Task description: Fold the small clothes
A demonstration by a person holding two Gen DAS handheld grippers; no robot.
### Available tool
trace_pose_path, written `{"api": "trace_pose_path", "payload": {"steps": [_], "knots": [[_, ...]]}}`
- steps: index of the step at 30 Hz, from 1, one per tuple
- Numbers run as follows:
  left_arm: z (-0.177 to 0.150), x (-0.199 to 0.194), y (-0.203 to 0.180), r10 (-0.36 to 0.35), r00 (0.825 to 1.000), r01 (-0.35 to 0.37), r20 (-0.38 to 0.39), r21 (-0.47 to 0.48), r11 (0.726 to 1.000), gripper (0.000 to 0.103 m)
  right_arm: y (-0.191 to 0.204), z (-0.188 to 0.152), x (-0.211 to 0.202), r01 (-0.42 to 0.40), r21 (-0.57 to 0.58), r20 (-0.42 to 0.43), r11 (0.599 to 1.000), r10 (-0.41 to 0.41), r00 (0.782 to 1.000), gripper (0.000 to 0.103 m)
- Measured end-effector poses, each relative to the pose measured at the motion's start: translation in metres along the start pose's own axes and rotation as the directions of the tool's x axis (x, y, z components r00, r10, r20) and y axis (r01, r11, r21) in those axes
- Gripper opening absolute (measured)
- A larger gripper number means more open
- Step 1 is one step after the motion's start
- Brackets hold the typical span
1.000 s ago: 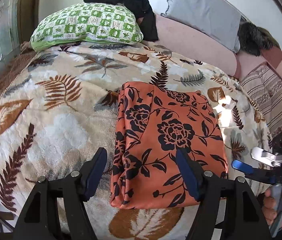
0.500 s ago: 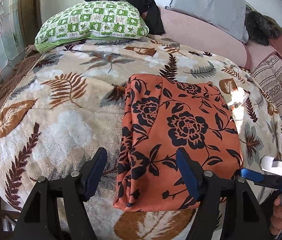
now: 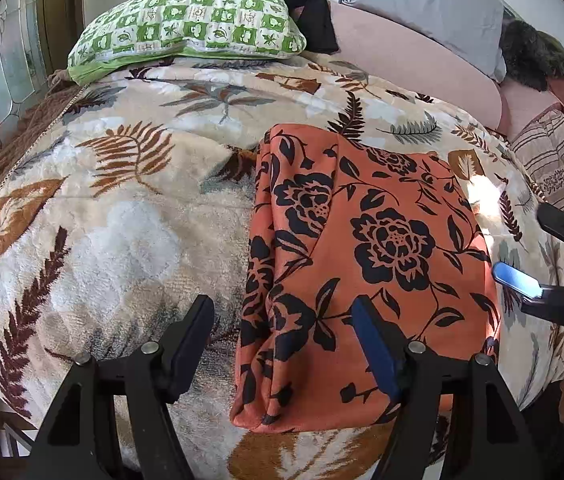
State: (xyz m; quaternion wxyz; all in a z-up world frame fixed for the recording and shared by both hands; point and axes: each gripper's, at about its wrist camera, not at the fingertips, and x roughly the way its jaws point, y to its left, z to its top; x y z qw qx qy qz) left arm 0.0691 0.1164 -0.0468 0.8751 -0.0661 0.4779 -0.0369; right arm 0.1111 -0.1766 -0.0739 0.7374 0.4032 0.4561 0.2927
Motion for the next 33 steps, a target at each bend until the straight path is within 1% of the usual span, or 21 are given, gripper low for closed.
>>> {"api": "trace_pose_path", "payload": {"steps": [2, 3, 4, 5, 6, 8, 10, 11, 12, 15, 17, 19, 21, 23, 24, 27, 29, 30, 31, 32, 33], "knots": [[-0.002, 0.015, 0.0, 0.024, 0.999, -0.024, -0.038, 0.011, 1.0, 0.074, -0.025, 0.015, 0.018, 0.066, 0.056, -0.019, 0.996, -0.065, 0.998, 0.087], [-0.004, 0.021, 0.001, 0.03, 0.998, -0.029, -0.059, 0.012, 0.999, 0.074, -0.036, 0.019, 0.024, 0.07, 0.107, -0.032, 0.992, -0.067, 0.997, 0.087], [-0.005, 0.021, 0.003, 0.026, 0.998, -0.025, -0.061, 0.008, 1.0, 0.074, -0.039, 0.019, 0.019, 0.033, 0.147, -0.007, 0.989, -0.032, 0.999, 0.087], [-0.005, 0.019, 0.006, 0.015, 0.999, -0.015, -0.049, -0.001, 1.0, 0.075, -0.034, 0.018, 0.012, 0.0, 0.136, 0.011, 0.991, -0.001, 1.0, 0.087], [-0.005, 0.017, 0.007, 0.007, 0.999, -0.007, -0.04, -0.008, 1.0, 0.075, -0.026, 0.014, 0.003, -0.009, 0.088, 0.026, 0.996, 0.007, 1.0, 0.087], [-0.003, 0.012, 0.01, -0.01, 1.0, 0.009, -0.013, -0.015, 1.0, 0.075, -0.019, 0.007, -0.013, 0.03, 0.016, 0.048, 0.999, -0.031, 0.998, 0.087], [0.001, 0.008, 0.015, -0.014, 1.0, 0.015, 0.015, -0.027, 1.0, 0.076, -0.028, 0.003, -0.026, 0.077, 0.025, 0.063, 0.997, -0.078, 0.995, 0.087], [0.004, 0.009, 0.018, -0.016, 1.0, 0.017, 0.018, -0.04, 0.999, 0.077, -0.038, 0.0, -0.032, 0.101, 0.05, 0.071, 0.994, -0.105, 0.992, 0.087], [0.005, 0.01, 0.021, -0.019, 1.0, 0.02, 0.016, -0.053, 0.998, 0.077, -0.047, -0.002, -0.037, 0.102, 0.08, 0.074, 0.992, -0.108, 0.991, 0.087], [0.004, 0.018, 0.025, -0.006, 1.0, 0.006, -0.001, -0.06, 0.998, 0.077, -0.06, -0.012, -0.046, 0.075, 0.134, 0.066, 0.988, -0.084, 0.994, 0.087], [0.003, 0.017, 0.025, -0.011, 1.0, 0.011, 0.008, -0.071, 0.997, 0.077, -0.053, -0.018, -0.041, 0.04, 0.108, 0.043, 0.993, -0.045, 0.998, 0.088], [0.004, 0.01, 0.023, -0.023, 0.999, 0.026, 0.035, -0.079, 0.997, 0.077, -0.043, -0.014, -0.035, 0.016, 0.07, 0.018, 0.997, -0.017, 1.0, 0.088], [0.009, 0.002, 0.016, -0.045, 0.997, 0.049, 0.066, -0.063, 0.997, 0.077, -0.04, -0.011, -0.028, 0.045, 0.051, 0.025, 0.998, -0.046, 0.999, 0.088], [0.016, -0.001, 0.006, -0.047, 0.995, 0.05, 0.085, -0.031, 0.998, 0.077, -0.049, -0.006, -0.02, 0.072, 0.102, 0.043, 0.992, -0.077, 0.996, 0.088], [0.02, 0.0, 0.0, -0.045, 0.995, 0.046, 0.091, -0.008, 0.999, 0.077, -0.055, -0.001, -0.015, 0.068, 0.127, 0.045, 0.99, -0.074, 0.996, 0.088], [0.029, 0.017, -0.017, 0.001, 0.997, -0.007, 0.083, 0.068, 0.998, 0.077, -0.062, 0.016, -0.008, 0.058, 0.142, 0.082, 0.988, -0.07, 0.994, 0.088], [0.029, 0.039, -0.023, 0.068, 0.997, -0.073, 0.047, 0.118, 0.99, 0.078, -0.069, 0.029, 0.009, 0.035, 0.166, 0.049, 0.985, -0.044, 0.998, 0.088], [0.028, 0.051, -0.022, 0.094, 0.995, -0.095, 0.016, 0.13, 0.987, 0.08, -0.075, 0.033, 0.016, 0.037, 0.184, 0.018, 0.982, -0.041, 0.999, 0.085], [0.026, 0.058, -0.018, 0.082, 0.997, -0.082, 0.005, 0.12, 0.989, 0.081, -0.075, 0.035, 0.023, 0.065, 0.172, -0.008, 0.983, -0.065, 0.998, 0.078], [0.025, 0.059, -0.011, 0.067, 0.998, -0.067, 0.007, 0.086, 0.994, 0.086, -0.069, 0.037, 0.026, 0.106, 0.147, -0.029, 0.983, -0.102, 0.994, 0.048], [0.026, 0.059, -0.005, 0.055, 0.998, -0.055, -0.003, 0.058, 0.997, 0.086, -0.056, 0.037, 0.024, 0.126, 0.102, -0.019, 0.987, -0.125, 0.992, 0.035]]}}
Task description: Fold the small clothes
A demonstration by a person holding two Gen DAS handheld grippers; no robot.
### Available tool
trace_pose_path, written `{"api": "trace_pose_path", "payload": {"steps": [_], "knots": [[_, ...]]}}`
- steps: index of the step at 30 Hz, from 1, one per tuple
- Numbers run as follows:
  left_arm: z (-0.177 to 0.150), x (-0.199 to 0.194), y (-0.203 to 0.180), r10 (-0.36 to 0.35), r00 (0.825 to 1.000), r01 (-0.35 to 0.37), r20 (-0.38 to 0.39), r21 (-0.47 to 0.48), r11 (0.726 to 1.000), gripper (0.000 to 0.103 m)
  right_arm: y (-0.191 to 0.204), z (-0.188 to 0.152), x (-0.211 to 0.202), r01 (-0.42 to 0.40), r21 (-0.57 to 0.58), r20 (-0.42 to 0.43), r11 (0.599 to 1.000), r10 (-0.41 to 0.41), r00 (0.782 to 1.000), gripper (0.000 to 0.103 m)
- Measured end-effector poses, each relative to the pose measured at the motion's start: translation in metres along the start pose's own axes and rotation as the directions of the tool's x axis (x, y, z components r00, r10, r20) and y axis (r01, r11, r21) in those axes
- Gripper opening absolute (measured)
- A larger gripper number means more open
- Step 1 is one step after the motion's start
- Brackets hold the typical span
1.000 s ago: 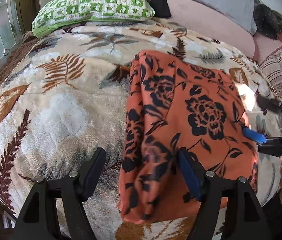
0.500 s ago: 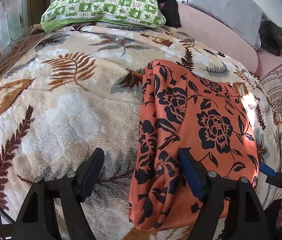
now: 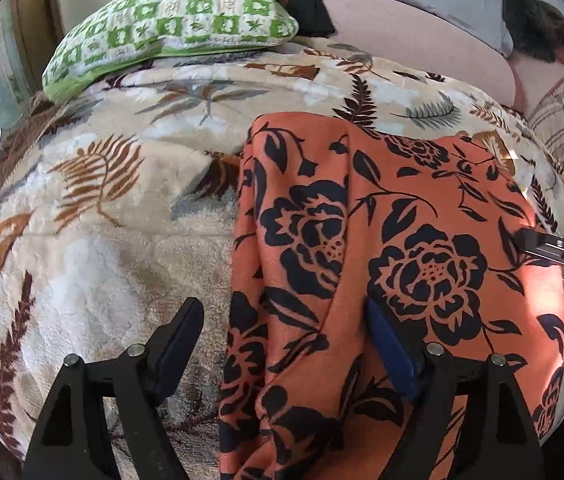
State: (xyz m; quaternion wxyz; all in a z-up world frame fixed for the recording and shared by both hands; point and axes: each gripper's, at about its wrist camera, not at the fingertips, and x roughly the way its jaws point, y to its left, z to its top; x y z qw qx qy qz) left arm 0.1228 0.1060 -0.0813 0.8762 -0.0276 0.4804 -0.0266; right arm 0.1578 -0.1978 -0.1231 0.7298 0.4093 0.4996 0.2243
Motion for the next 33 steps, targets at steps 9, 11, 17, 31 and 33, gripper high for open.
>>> {"api": "trace_pose_path", "payload": {"steps": [9, 11, 17, 31, 33], "knots": [[-0.005, 0.006, 0.008, -0.049, 0.999, 0.049, 0.01, -0.019, 0.999, 0.088, 0.013, -0.011, -0.007, 0.115, -0.079, 0.049, 0.99, -0.111, 0.993, 0.052], [-0.006, 0.006, 0.009, -0.062, 0.998, 0.063, 0.011, -0.034, 0.997, 0.088, 0.008, -0.02, -0.022, 0.05, -0.05, 0.051, 0.997, -0.048, 0.998, 0.08], [-0.007, 0.005, 0.011, -0.074, 0.997, 0.075, 0.016, -0.04, 0.996, 0.088, 0.002, -0.056, -0.015, 0.048, -0.014, -0.019, 0.999, -0.048, 0.999, 0.078], [-0.009, 0.004, 0.012, -0.08, 0.996, 0.081, 0.029, -0.034, 0.996, 0.09, 0.031, -0.043, -0.036, 0.09, -0.051, 0.08, 0.995, -0.086, 0.993, 0.074], [-0.009, 0.005, 0.013, -0.085, 0.996, 0.086, 0.026, -0.038, 0.996, 0.09, 0.027, -0.021, -0.037, 0.06, 0.005, 0.107, 0.998, -0.061, 0.992, 0.077]]}}
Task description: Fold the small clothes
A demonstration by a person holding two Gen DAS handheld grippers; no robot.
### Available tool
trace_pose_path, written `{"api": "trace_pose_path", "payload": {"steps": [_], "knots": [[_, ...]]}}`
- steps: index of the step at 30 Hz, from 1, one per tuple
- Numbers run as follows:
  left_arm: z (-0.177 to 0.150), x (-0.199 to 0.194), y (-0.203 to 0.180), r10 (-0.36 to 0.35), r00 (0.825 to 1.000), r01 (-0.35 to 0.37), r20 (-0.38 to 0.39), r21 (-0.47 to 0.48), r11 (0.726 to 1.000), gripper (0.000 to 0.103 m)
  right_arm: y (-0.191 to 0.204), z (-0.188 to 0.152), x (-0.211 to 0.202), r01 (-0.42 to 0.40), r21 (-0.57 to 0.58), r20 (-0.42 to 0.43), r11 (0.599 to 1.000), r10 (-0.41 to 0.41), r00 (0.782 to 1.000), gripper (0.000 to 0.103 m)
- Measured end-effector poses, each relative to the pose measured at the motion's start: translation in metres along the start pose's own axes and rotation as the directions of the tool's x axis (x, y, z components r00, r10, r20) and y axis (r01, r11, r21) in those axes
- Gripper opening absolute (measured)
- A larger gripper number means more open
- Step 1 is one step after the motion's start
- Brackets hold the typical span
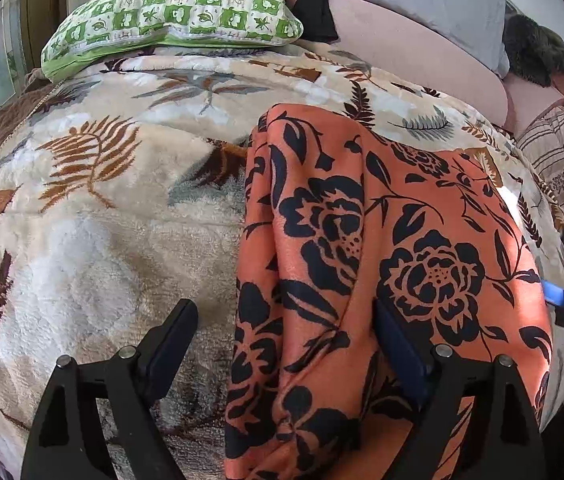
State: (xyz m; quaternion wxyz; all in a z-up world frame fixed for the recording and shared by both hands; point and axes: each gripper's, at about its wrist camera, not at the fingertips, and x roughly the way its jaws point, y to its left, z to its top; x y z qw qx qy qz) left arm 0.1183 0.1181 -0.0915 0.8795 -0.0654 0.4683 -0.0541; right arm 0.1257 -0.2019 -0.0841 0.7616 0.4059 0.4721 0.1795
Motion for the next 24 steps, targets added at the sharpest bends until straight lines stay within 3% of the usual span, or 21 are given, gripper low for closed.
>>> {"api": "trace_pose_path", "payload": {"steps": [6, 7, 8, 9, 11, 13, 14, 16, 17, 18, 20, 24], "knots": [[-0.001, 0.0, 0.001, -0.002, 1.0, 0.002, 0.001, 0.001, 1.0, 0.09, -0.008, 0.049, 0.046, -0.051, 0.081, -0.05, 0.995, 0.055, 0.997, 0.074], [-0.001, 0.0, 0.001, 0.0, 1.0, 0.0, 0.001, 0.002, 1.0, 0.09, -0.01, 0.052, 0.048, -0.045, 0.068, -0.05, 0.997, 0.049, 0.998, 0.068], [-0.001, 0.0, 0.001, 0.0, 1.0, 0.0, 0.002, 0.002, 1.0, 0.09, -0.01, 0.051, 0.047, -0.019, 0.049, -0.04, 0.999, 0.021, 0.999, 0.037], [-0.001, 0.0, 0.001, -0.001, 1.0, 0.0, 0.001, 0.001, 1.0, 0.09, -0.006, 0.051, 0.044, -0.002, 0.025, -0.016, 1.0, 0.003, 1.0, 0.029], [0.0, 0.0, 0.001, 0.003, 1.0, -0.003, 0.003, 0.002, 1.0, 0.09, -0.002, 0.049, 0.039, 0.018, -0.035, 0.049, 0.999, -0.016, 0.999, 0.029], [0.0, 0.001, -0.001, 0.003, 1.0, -0.003, 0.002, 0.005, 1.0, 0.091, -0.018, 0.05, 0.055, 0.095, -0.008, 0.006, 0.995, -0.095, 0.995, 0.029], [0.0, 0.0, -0.001, 0.002, 1.0, -0.002, 0.003, 0.003, 1.0, 0.091, -0.03, 0.051, 0.063, 0.099, 0.044, -0.039, 0.994, -0.098, 0.994, 0.034], [-0.001, 0.0, 0.002, -0.009, 1.0, 0.009, 0.0, -0.01, 1.0, 0.091, -0.035, 0.047, 0.049, 0.053, 0.095, -0.004, 0.994, -0.053, 0.999, 0.055], [-0.001, 0.0, 0.003, -0.012, 1.0, 0.012, 0.0, -0.012, 1.0, 0.091, -0.031, 0.043, 0.042, 0.056, 0.089, 0.02, 0.994, -0.058, 0.998, 0.082], [0.0, 0.0, 0.002, -0.009, 1.0, 0.009, 0.0, -0.01, 1.0, 0.091, -0.025, 0.039, 0.035, 0.058, 0.071, 0.041, 0.996, -0.061, 0.997, 0.092], [-0.001, 0.0, 0.002, -0.005, 1.0, 0.005, 0.002, -0.012, 1.0, 0.091, -0.014, 0.03, 0.025, 0.04, 0.018, 0.038, 0.999, -0.041, 0.998, 0.092], [-0.002, -0.001, 0.002, -0.01, 1.0, 0.01, 0.001, -0.015, 1.0, 0.091, -0.019, 0.01, 0.021, 0.019, 0.03, -0.003, 0.999, -0.019, 1.0, 0.092]]}}
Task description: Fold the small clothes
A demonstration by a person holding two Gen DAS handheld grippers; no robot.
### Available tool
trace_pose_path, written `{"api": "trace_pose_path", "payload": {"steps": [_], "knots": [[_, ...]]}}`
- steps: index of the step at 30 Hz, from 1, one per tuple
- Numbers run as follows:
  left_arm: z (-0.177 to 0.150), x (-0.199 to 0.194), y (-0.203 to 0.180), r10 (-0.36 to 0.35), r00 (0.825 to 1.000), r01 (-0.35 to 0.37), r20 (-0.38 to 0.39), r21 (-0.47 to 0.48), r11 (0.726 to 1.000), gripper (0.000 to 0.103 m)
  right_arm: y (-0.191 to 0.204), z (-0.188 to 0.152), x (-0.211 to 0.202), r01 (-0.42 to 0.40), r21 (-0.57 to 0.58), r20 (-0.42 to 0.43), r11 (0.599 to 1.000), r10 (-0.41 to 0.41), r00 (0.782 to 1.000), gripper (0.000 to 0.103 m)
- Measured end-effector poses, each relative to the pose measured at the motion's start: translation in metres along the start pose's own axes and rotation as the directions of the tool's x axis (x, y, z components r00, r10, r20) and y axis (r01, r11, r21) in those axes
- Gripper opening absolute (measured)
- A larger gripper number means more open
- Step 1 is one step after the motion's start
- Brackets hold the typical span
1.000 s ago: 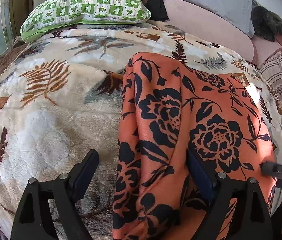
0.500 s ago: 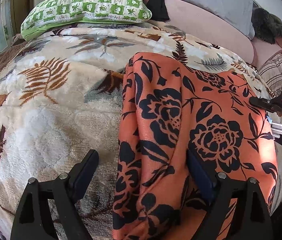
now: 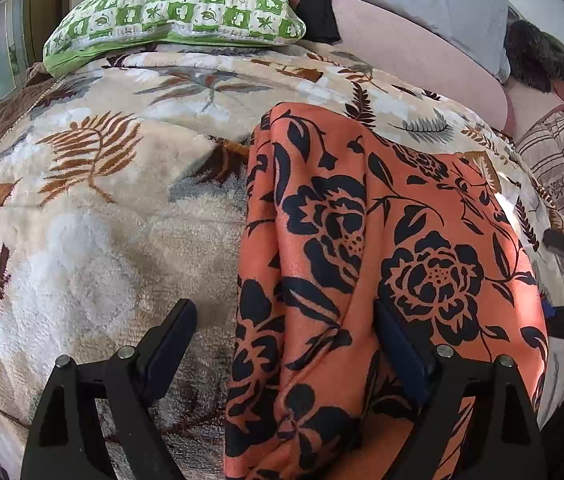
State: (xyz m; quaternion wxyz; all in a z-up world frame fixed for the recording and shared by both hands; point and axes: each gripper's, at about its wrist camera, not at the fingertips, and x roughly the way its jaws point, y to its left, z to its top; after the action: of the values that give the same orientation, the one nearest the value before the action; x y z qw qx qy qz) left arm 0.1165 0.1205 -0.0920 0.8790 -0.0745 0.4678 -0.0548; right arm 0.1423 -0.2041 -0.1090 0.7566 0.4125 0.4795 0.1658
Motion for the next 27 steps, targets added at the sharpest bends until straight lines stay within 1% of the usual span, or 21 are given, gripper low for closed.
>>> {"api": "trace_pose_path", "payload": {"steps": [1, 2, 3, 4, 5, 7, 9, 10, 11, 12, 13, 15, 17, 19, 21, 22, 23, 24, 25, 26, 27], "knots": [[0.0, 0.0, 0.0, 0.001, 1.0, -0.001, 0.001, 0.0, 1.0, 0.091, -0.006, -0.004, 0.008, 0.021, 0.01, -0.035, 1.0, -0.021, 0.999, 0.092], [-0.001, -0.001, 0.0, 0.0, 1.0, 0.0, 0.001, 0.0, 1.0, 0.091, -0.009, -0.007, 0.015, 0.04, 0.017, -0.073, 0.999, -0.039, 0.997, 0.086], [-0.001, -0.001, 0.0, 0.0, 1.0, 0.0, 0.002, -0.001, 1.0, 0.091, -0.006, -0.01, 0.016, 0.047, -0.014, -0.082, 0.999, -0.048, 0.996, 0.057], [-0.002, -0.002, 0.001, 0.001, 1.0, -0.001, 0.002, -0.003, 1.0, 0.091, 0.004, -0.011, 0.014, 0.033, -0.06, -0.082, 0.998, -0.038, 0.996, 0.039], [-0.002, -0.002, 0.002, 0.0, 1.0, 0.0, 0.003, -0.007, 1.0, 0.091, 0.016, -0.013, 0.009, 0.054, -0.109, -0.056, 0.993, -0.06, 0.997, 0.037], [-0.002, -0.002, 0.001, -0.001, 1.0, 0.001, 0.002, -0.009, 1.0, 0.091, 0.032, -0.015, 0.005, 0.086, -0.181, -0.03, 0.98, -0.093, 0.995, 0.036], [-0.002, -0.002, -0.001, 0.001, 1.0, -0.001, 0.001, -0.001, 1.0, 0.091, 0.017, -0.013, 0.02, 0.156, -0.154, -0.08, 0.976, -0.169, 0.982, 0.038], [-0.002, -0.002, -0.001, 0.004, 1.0, -0.004, 0.005, 0.001, 1.0, 0.091, 0.007, -0.013, 0.022, 0.154, -0.12, -0.094, 0.981, -0.166, 0.982, 0.044], [-0.002, -0.003, 0.0, -0.002, 1.0, 0.002, 0.004, -0.005, 1.0, 0.091, 0.003, -0.014, 0.017, 0.137, -0.091, -0.076, 0.986, -0.144, 0.987, 0.062], [-0.002, -0.003, 0.001, -0.009, 1.0, 0.009, 0.004, -0.013, 1.0, 0.091, 0.004, -0.016, 0.007, 0.132, -0.088, -0.044, 0.987, -0.136, 0.99, 0.069], [-0.003, -0.004, 0.002, -0.014, 1.0, 0.014, 0.005, -0.018, 1.0, 0.091, 0.008, -0.02, -0.003, 0.151, -0.109, 0.001, 0.983, -0.152, 0.988, 0.071], [-0.002, -0.01, 0.005, -0.038, 0.999, 0.038, 0.008, -0.034, 0.999, 0.09, 0.021, -0.026, -0.024, 0.219, -0.169, 0.094, 0.961, -0.205, 0.974, 0.072], [0.0, -0.027, 0.016, -0.096, 0.994, 0.1, 0.042, -0.084, 0.991, 0.09, 0.039, -0.031, -0.042, 0.204, -0.225, 0.141, 0.953, -0.176, 0.974, 0.072], [-0.002, -0.049, 0.035, -0.159, 0.984, 0.171, 0.086, -0.156, 0.973, 0.09, 0.059, -0.035, -0.051, 0.171, -0.289, 0.147, 0.942, -0.133, 0.98, 0.072], [-0.01, -0.061, 0.055, -0.242, 0.965, 0.26, 0.102, -0.246, 0.934, 0.09, 0.081, -0.041, -0.047, 0.134, -0.376, 0.124, 0.917, -0.094, 0.988, 0.075], [-0.016, -0.061, 0.063, -0.288, 0.954, 0.301, 0.087, -0.283, 0.911, 0.09, 0.089, -0.042, -0.038, 0.113, -0.408, 0.097, 0.906, -0.08, 0.992, 0.075], [-0.02, -0.058, 0.067, -0.313, 0.947, 0.318, 0.064, -0.305, 0.898, 0.089, 0.096, -0.044, -0.027, 0.082, -0.432, 0.06, 0.898, -0.062, 0.996, 0.075], [-0.023, -0.053, 0.069, -0.333, 0.942, 0.328, 0.042, -0.321, 0.888, 0.088, 0.098, -0.045, -0.02, 0.067, -0.446, 0.036, 0.893, -0.058, 0.998, 0.075], [-0.026, -0.049, 0.07, -0.334, 0.942, 0.324, 0.026, -0.328, 0.888, 0.088, 0.098, -0.045, -0.011, 0.07, -0.452, 0.016, 0.889, -0.071, 0.997, 0.075], [-0.026, -0.045, 0.069, -0.335, 0.942, 0.319, 0.009, -0.33, 0.888, 0.083, 0.096, -0.046, -0.002, 0.069, -0.449, -0.007, 0.891, -0.081, 0.997, 0.076], [-0.027, -0.037, 0.067, -0.348, 0.937, 0.32, -0.027, -0.333, 0.887, 0.073, 0.093, -0.049, 0.01, 0.056, -0.442, -0.048, 0.895, -0.086, 0.995, 0.076]]}}
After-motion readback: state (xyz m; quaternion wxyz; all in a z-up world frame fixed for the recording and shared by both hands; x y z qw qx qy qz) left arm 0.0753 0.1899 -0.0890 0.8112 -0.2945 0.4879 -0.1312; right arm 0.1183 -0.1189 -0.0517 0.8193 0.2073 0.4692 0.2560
